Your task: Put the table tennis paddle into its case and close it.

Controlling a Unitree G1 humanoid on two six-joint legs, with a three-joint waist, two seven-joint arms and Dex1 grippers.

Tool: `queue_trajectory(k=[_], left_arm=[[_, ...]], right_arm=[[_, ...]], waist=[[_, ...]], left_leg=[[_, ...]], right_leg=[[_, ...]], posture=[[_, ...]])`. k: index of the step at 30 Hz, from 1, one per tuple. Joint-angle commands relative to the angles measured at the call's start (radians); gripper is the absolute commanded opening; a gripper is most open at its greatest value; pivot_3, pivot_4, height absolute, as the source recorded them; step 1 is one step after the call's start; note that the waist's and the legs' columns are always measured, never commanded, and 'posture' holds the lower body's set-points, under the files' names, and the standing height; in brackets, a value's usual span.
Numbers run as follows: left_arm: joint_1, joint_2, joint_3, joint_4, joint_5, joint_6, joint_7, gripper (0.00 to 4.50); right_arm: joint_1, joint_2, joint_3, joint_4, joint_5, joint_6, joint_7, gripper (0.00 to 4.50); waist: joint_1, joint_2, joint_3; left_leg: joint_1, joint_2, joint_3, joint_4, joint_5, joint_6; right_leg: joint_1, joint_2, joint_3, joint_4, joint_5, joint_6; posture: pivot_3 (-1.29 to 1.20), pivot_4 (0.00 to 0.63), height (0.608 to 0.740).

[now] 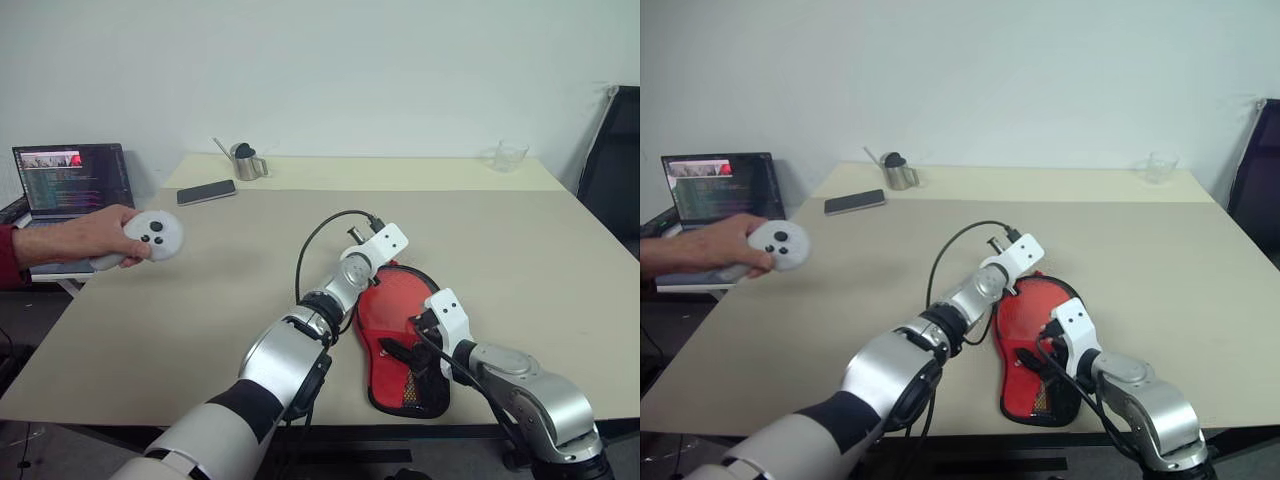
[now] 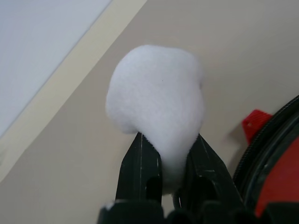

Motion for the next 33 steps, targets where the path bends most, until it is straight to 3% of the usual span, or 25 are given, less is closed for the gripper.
queue_trajectory(k=[1,14,19,25,33], left_arm=[[-0.046,-0.03,-0.025,-0.017,0.028,-0.047,0.012,0.17],[-0.039,-0.092,-0.019,-0.017,0.021,-0.045,-0.004,0.17],[-0.014,-0.061,0.017,-0.016,-0.008,0.0,0.02,0.17],[0.019,-0.078,-0.043,-0.017,0.044,-0.071,-0.064,0.17],[0.043,-0.046,-0.033,-0.013,0.031,0.015,-0.021,0.17]], right_arm=[[0.037,0.0,0.016,0.02,0.016,0.066,-0.012,4.5],[0.053,0.02,0.01,0.001,0.03,0.08,-0.043,4.5],[0.042,0.017,0.011,0.018,0.035,0.075,-0.04,4.5],[0.021,0.015,0.03,0.047,0.035,0.067,-0.025,4.5],[0.021,0.012,0.029,0.055,0.029,0.059,-0.018,4.5]], waist=[[0.001,0.0,0.0],[0.002,0.0,0.0],[0.002,0.0,0.0],[0.0,0.0,0.0],[-0.004,-0.001,-0.004]], left_leg=[[0.0,0.0,0.0,0.0,0.0,0.0],[0.0,0.0,0.0,0.0,-0.001,0.002],[0.0,0.0,0.0,0.0,-0.001,0.002],[0.0,0.0,0.0,0.0,-0.001,0.002],[0.001,0.001,0.0,0.0,-0.002,0.003]], right_leg=[[0.0,0.0,0.0,0.0,0.0,0.0],[0.0,0.0,0.0,0.0,0.0,0.0],[0.0,0.0,0.0,0.0,0.0,0.0],[0.0,0.0,0.0,0.0,0.0,0.0],[0.0,0.0,0.0,0.001,0.0,0.001]], posture=[[0.0,0.15,0.74],[0.0,0.15,0.74],[0.0,0.15,0.74],[0.0,0.15,0.74],[0.0,0.15,0.74]])
